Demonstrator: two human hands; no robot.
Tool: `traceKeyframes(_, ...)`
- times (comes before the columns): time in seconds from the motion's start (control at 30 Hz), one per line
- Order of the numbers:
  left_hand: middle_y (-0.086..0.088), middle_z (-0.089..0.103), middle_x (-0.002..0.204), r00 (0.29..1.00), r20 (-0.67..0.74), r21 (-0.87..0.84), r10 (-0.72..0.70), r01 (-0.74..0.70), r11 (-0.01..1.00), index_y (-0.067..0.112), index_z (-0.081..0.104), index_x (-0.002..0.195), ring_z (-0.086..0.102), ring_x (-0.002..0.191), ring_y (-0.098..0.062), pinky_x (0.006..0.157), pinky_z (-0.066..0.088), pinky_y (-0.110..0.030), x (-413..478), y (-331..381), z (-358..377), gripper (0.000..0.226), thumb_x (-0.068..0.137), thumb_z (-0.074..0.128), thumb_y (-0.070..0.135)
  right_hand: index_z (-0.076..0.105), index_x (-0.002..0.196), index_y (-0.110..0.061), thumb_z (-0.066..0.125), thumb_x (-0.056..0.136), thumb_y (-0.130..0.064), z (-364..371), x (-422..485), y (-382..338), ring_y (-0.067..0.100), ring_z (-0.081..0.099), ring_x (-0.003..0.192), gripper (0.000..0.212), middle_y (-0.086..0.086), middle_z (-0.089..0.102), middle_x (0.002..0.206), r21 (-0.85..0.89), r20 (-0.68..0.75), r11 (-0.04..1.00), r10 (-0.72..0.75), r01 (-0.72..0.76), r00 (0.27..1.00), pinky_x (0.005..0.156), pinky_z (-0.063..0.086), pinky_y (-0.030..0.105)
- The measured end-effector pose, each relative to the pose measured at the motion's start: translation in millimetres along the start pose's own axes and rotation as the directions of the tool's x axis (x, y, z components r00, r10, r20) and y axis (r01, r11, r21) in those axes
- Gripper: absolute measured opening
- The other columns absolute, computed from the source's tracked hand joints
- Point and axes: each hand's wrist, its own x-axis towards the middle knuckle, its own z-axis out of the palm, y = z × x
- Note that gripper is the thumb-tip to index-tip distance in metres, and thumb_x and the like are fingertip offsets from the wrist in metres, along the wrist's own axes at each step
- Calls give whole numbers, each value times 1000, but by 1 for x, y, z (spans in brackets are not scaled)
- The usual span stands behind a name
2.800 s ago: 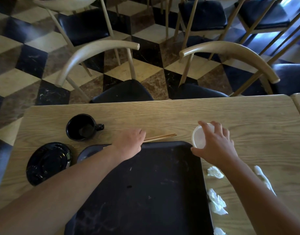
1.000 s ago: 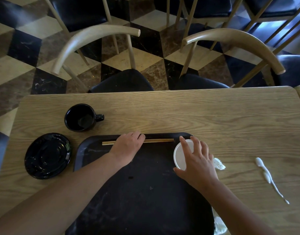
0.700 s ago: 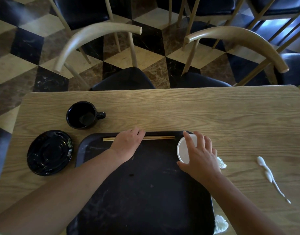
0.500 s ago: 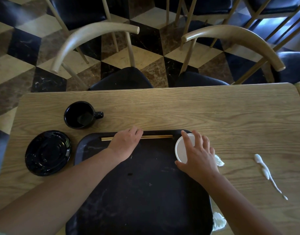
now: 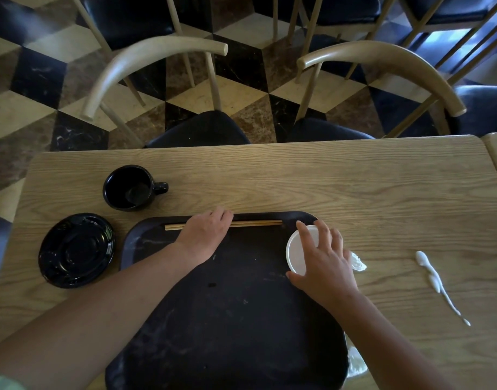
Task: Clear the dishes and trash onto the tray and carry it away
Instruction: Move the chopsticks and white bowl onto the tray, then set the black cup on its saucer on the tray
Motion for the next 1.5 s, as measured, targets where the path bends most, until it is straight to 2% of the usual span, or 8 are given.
traceKeyframes(0.4,-9,53,116,992,45,-43,-121,123,992,10,44,126,60,80,-19,58,45,-28,-5,16,-5,54,79,68,0,-12,154,-34,71,71,-65,-6,-3,-2,41,1,150,122,10,-3,163,12,69,1000,11,-12,998,116,22,59)
traceKeyframes(0.53,-8,51,117,983,31,-76,-184,186,980,10,44,127,60,76,-20,56,41,-29,-25,22,-18,47,85,64,5,-6,155,-32,70,68,-70,-16,-1,0,39,10,149,122,10,8,163,47,87,999,-1,-3,996,115,23,60)
traceKeyframes(0.73,-6,54,114,958,17,-150,-286,285,947,13,48,119,63,86,-24,60,50,-35,-62,11,-41,26,94,54,19,21,152,-25,67,80,-55,-46,4,-17,36,33,139,90,12,33,152,10,77,995,-103,102,992,108,39,49)
traceKeyframes(0.93,-1,55,110,914,-13,-298,-405,383,874,15,52,113,60,92,-21,70,46,-31,-104,-20,-40,20,96,49,23,54,126,-19,60,89,-46,-68,25,-68,27,60,109,46,6,62,120,64,110,977,-208,202,972,86,54,41)
traceKeyframes(1.03,1,56,101,869,-39,-417,-493,434,798,16,55,103,60,86,-24,72,50,-39,-132,-42,-29,15,93,52,27,58,120,-21,57,92,-41,-73,35,-104,22,63,96,35,2,67,111,145,61,958,-256,245,965,80,55,37)
traceKeyframes(1.2,1,54,87,776,-57,-558,-628,497,664,14,59,96,58,76,-20,65,48,-37,-182,-90,-4,13,91,58,26,58,127,-21,56,94,-29,-65,56,-165,21,64,102,34,3,68,118,277,34,925,-281,261,959,84,53,31)
traceKeyframes(1.37,-1,55,97,629,31,-560,-777,655,508,12,59,105,58,76,-18,61,45,-30,-224,-135,20,17,92,58,24,53,136,-23,54,94,-21,-49,82,-210,19,62,96,42,3,66,115,352,104,917,-239,188,966,80,52,29)
traceKeyframes(1.5,-14,56,111,516,99,-603,-851,711,361,6,53,120,61,76,-27,63,51,-38,-249,-158,40,34,89,62,19,45,139,-25,56,93,-19,-41,104,-234,19,64,88,48,1,64,98,432,121,893,-193,123,974,83,58,39)
